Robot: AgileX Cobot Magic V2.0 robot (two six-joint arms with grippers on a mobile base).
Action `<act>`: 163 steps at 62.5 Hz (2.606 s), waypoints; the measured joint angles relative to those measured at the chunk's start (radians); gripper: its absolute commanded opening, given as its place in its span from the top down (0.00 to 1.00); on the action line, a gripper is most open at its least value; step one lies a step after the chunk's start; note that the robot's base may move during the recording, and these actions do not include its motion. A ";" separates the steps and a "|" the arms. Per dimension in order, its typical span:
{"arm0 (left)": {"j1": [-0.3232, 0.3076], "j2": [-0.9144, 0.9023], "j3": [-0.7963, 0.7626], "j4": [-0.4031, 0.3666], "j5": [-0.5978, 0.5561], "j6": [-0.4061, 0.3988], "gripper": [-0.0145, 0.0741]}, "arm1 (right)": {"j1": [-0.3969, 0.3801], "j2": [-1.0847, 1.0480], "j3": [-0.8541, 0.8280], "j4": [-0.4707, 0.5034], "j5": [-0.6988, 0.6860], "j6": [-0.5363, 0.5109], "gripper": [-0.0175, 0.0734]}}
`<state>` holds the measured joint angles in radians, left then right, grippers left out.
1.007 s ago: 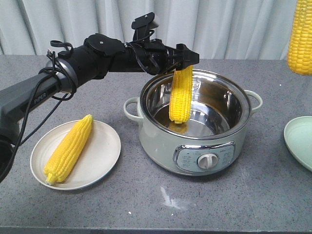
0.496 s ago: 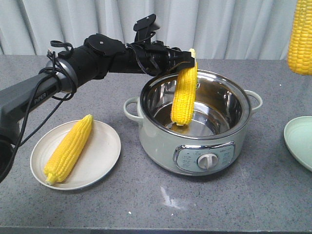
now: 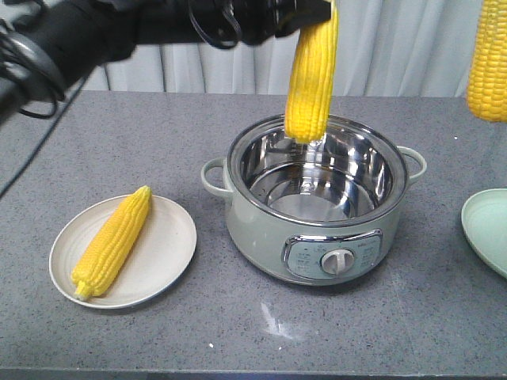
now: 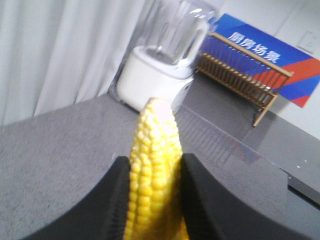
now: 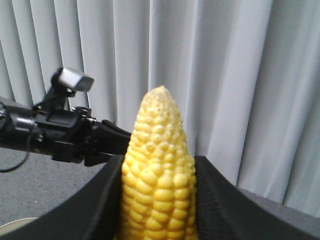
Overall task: Distribute corn equally
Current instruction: 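Lift the last cob out of the pot with the left gripper, then turn the base away from the pot while both grippers hold cobs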
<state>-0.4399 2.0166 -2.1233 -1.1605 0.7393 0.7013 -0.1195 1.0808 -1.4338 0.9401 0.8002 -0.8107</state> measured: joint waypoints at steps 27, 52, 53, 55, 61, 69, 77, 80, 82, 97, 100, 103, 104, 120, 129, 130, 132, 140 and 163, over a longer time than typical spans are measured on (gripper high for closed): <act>0.000 -0.267 -0.002 0.490 0.386 -0.269 0.85 | 0.000 0.000 0.000 -0.001 0.099 0.000 0.81; 0.000 -0.333 0.001 0.710 0.537 -0.511 0.85 | 0.000 0.000 0.000 -0.006 0.295 0.001 0.81; 0.000 -0.333 0.001 0.711 0.537 -0.514 0.85 | 0.000 0.000 0.000 -0.006 0.297 0.001 0.81; 0.000 -0.333 0.001 0.712 0.537 -0.517 0.85 | 0.000 0.000 0.000 -0.006 0.298 0.001 0.81; 0.000 -0.333 0.001 0.713 0.537 -0.520 0.85 | 0.000 0.000 0.000 -0.007 0.304 0.001 0.81; 0.000 -0.333 0.001 0.713 0.537 -0.521 0.85 | 0.000 0.000 0.000 -0.007 0.309 0.001 0.81; 0.000 -0.333 0.001 0.713 0.537 -0.521 0.85 | 0.000 0.000 0.000 -0.007 0.314 0.001 0.81; 0.000 -0.333 0.001 0.713 0.537 -0.521 0.85 | 0.000 0.000 0.000 -0.007 0.314 0.001 0.81; 0.000 -0.333 0.001 0.713 0.537 -0.521 0.85 | 0.000 0.000 0.000 -0.007 0.314 0.001 0.81; 0.000 -0.333 0.001 0.713 0.537 -0.522 0.85 | 0.000 0.000 0.000 -0.007 0.315 0.001 0.81; 0.000 -0.333 0.001 0.713 0.537 -0.522 0.85 | 0.000 0.000 0.000 -0.007 0.315 0.001 0.81; 0.000 -0.333 0.001 0.713 0.537 -0.523 0.85 | 0.000 0.000 0.000 -0.007 0.315 0.001 0.81; 0.000 -0.333 0.001 0.713 0.537 -0.523 0.85 | 0.000 0.000 0.000 -0.007 0.315 0.001 0.81; 0.000 -0.333 0.001 0.713 0.537 -0.524 0.85 | 0.000 0.000 0.000 -0.007 0.315 0.001 0.81; 0.000 -0.333 0.001 0.714 0.537 -0.524 0.85 | 0.000 0.000 0.000 -0.007 0.315 0.001 0.81; 0.000 -0.333 0.001 0.714 0.537 -0.524 0.85 | 0.000 0.000 0.000 -0.007 0.315 0.001 0.81; 0.000 -0.333 0.001 0.714 0.537 -0.524 0.85 | 0.000 0.000 0.000 -0.007 0.315 0.001 0.81; 0.000 -0.333 0.001 0.714 0.537 -0.524 0.85 | 0.000 0.000 0.000 -0.007 0.315 0.001 0.81; 0.000 -0.333 0.001 0.714 0.537 -0.524 0.85 | 0.000 0.000 0.000 -0.007 0.324 0.001 0.81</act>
<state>-0.4399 1.6834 -2.1220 -0.4463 1.2759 0.1773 -0.1195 1.0808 -1.4338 0.9331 1.1243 -0.8097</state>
